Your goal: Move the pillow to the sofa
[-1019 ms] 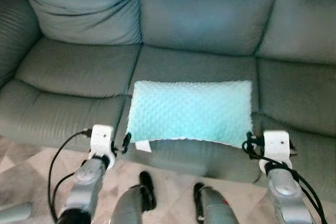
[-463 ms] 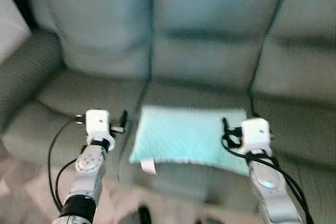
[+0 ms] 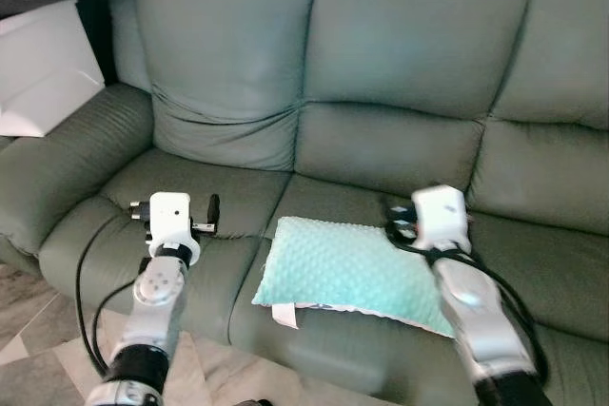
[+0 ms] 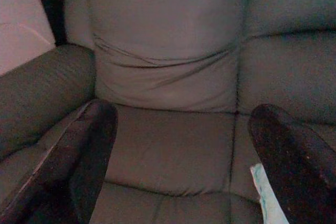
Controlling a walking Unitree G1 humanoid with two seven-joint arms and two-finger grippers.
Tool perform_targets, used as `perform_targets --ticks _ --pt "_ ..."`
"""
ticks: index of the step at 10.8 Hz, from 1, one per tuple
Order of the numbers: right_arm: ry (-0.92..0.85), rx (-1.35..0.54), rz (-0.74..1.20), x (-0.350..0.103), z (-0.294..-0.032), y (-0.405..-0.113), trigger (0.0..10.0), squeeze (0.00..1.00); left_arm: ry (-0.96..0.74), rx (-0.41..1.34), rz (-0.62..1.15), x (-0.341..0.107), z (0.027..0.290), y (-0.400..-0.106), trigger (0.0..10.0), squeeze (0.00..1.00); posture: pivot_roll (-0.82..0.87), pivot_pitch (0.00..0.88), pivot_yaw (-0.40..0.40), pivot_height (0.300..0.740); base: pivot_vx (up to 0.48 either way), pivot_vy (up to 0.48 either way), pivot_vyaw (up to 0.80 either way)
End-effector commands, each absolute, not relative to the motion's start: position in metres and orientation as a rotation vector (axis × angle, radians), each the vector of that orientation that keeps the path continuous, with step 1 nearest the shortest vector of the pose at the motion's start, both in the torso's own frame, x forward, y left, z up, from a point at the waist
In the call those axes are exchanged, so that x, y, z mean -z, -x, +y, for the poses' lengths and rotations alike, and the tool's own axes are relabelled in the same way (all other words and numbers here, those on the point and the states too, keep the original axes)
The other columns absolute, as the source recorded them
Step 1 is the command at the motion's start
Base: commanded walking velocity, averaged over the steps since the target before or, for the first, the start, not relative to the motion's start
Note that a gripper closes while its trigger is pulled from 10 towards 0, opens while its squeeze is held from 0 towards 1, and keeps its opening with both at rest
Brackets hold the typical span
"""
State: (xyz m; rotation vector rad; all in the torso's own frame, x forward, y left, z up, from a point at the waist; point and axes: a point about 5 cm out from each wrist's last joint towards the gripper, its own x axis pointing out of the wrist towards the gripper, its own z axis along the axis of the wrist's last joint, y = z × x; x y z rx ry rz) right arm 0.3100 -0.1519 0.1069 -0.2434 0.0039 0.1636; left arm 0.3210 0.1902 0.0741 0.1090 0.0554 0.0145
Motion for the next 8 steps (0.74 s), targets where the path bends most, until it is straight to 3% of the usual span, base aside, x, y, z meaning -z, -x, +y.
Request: perform_targets --ticks 1,5,6,8 --pt "0.242 -0.187 -0.003 -0.111 -0.147 -0.312 10.0 0.00 -0.132 0.017 0.041 -0.082 0.187 -0.325 10.0 0.00 -0.13 0.000 0.065 0.740 0.000 0.000 0.00" --pt "0.224 -0.087 -0.059 -0.118 -0.155 -0.301 10.0 0.00 -0.081 0.058 0.044 -0.079 0.173 -0.299 10.0 0.00 -0.12 0.000 0.051 0.740 0.000 0.000 0.00" --pt "0.192 -0.068 -0.051 -0.117 -0.155 -0.297 10.0 0.00 -0.094 0.002 0.056 -0.075 0.180 -0.293 10.0 0.00 -0.13 0.000 0.050 0.740 0.000 0.000 0.80" --pt "0.172 -0.013 -0.026 -0.113 -0.158 -0.296 10.0 0.00 0.051 -0.098 0.109 -0.067 0.188 -0.289 10.0 0.00 -0.13 0.000 0.034 0.740 0.000 0.000 0.80"
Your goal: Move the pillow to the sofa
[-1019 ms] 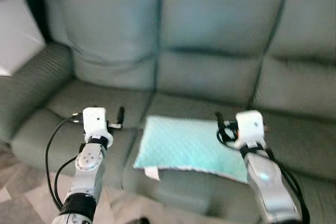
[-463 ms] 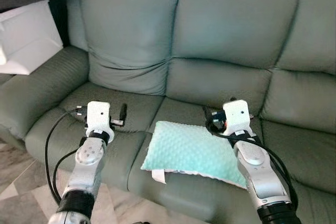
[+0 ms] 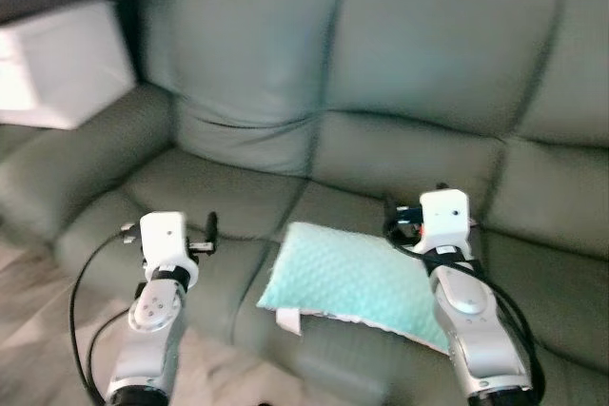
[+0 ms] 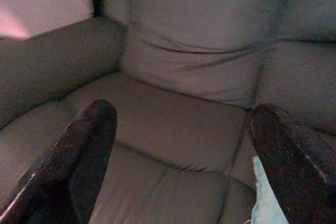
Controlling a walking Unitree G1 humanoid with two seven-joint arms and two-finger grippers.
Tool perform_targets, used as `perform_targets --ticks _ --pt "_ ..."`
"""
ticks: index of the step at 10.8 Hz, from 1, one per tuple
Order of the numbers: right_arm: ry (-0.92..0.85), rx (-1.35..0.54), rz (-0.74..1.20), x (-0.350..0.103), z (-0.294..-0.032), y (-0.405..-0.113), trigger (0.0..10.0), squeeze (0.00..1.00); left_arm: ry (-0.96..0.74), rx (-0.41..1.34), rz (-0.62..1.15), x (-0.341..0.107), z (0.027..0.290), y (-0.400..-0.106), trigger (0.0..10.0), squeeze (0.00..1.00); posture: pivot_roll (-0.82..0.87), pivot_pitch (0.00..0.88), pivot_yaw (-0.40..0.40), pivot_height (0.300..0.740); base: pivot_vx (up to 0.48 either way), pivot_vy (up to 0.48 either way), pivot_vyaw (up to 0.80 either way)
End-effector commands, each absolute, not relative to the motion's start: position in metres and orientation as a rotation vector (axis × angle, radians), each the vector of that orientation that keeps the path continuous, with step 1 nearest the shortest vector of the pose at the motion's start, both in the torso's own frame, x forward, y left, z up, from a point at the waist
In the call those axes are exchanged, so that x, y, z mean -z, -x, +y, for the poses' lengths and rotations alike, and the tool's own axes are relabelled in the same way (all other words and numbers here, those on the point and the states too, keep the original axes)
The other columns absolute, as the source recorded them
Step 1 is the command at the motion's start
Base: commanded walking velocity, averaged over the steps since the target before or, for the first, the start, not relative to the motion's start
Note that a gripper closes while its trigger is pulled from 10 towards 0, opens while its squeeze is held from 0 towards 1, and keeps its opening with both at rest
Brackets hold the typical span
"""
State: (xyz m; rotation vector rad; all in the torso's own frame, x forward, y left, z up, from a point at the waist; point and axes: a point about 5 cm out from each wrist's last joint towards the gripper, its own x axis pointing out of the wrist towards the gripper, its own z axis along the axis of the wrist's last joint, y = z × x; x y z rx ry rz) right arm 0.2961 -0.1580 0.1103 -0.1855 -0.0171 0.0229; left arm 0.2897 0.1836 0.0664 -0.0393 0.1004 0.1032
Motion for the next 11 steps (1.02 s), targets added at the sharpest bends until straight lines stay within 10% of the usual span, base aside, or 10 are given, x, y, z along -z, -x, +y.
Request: perform_targets --ticks 1,11 --pt "0.175 -0.019 -0.027 -0.115 -0.157 -0.299 10.0 0.00 0.042 -0.140 0.091 -0.070 0.188 -0.293 10.0 0.00 -0.13 0.000 0.026 0.740 0.000 0.000 0.80" --pt "0.131 -0.028 -0.034 -0.122 -0.154 -0.307 10.0 0.00 0.043 -0.102 0.078 -0.083 0.190 -0.297 10.0 0.00 -0.11 0.000 0.033 0.740 0.000 0.000 0.80"
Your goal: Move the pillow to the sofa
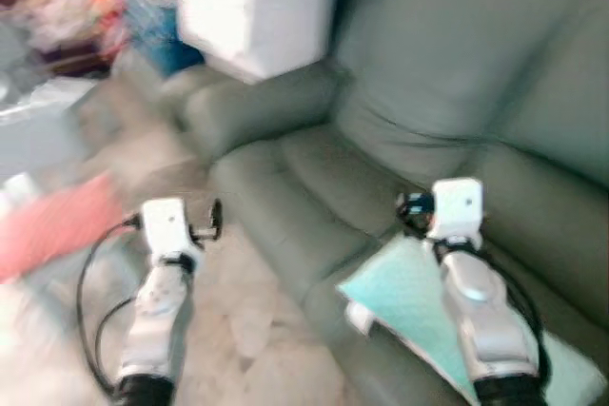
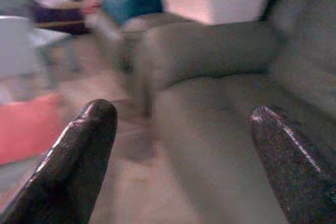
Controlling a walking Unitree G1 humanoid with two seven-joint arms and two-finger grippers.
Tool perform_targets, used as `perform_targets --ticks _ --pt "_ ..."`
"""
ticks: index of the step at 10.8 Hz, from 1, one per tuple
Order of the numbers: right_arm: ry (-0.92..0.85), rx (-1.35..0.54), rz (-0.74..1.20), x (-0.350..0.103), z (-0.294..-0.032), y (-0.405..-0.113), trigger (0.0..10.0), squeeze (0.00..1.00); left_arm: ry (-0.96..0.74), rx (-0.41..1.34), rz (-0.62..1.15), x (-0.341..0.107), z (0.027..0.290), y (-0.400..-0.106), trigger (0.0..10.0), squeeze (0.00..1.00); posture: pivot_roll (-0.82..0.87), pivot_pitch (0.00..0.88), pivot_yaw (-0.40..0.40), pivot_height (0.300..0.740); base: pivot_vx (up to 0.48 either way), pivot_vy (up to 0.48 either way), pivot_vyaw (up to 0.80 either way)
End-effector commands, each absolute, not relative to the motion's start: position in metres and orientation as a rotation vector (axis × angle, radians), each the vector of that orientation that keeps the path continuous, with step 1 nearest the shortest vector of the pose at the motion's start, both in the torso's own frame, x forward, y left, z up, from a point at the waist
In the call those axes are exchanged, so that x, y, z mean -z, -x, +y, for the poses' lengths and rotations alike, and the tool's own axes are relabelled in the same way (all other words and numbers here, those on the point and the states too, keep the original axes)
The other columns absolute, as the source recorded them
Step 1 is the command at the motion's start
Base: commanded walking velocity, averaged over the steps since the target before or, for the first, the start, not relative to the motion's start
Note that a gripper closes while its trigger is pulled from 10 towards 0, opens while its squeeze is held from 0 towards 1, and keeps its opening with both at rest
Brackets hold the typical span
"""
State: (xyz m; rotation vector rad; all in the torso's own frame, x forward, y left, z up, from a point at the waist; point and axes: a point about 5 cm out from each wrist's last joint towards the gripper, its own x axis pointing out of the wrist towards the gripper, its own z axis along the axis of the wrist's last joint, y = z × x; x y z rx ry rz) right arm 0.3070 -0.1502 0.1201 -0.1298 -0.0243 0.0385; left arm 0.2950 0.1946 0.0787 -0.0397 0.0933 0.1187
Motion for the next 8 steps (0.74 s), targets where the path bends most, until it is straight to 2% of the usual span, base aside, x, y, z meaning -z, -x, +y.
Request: perform_targets --ticks 1,6,8 --pt "0.124 -0.023 -0.031 -0.121 -0.154 -0.308 10.0 0.00 0.037 -0.103 0.077 -0.084 0.192 -0.298 10.0 0.00 -0.10 0.000 0.041 0.740 0.000 0.000 0.80" --pt "0.096 -0.065 -0.056 -0.123 -0.136 -0.321 10.0 0.00 0.041 -0.116 0.062 -0.092 0.200 -0.303 10.0 0.00 -0.06 0.000 0.043 0.740 0.000 0.000 0.72" --pt "0.074 -0.058 -0.069 -0.125 -0.136 -0.325 10.0 0.00 0.041 -0.139 0.060 -0.093 0.203 -0.304 10.0 0.00 -0.05 0.000 0.051 0.740 0.000 0.000 0.00"
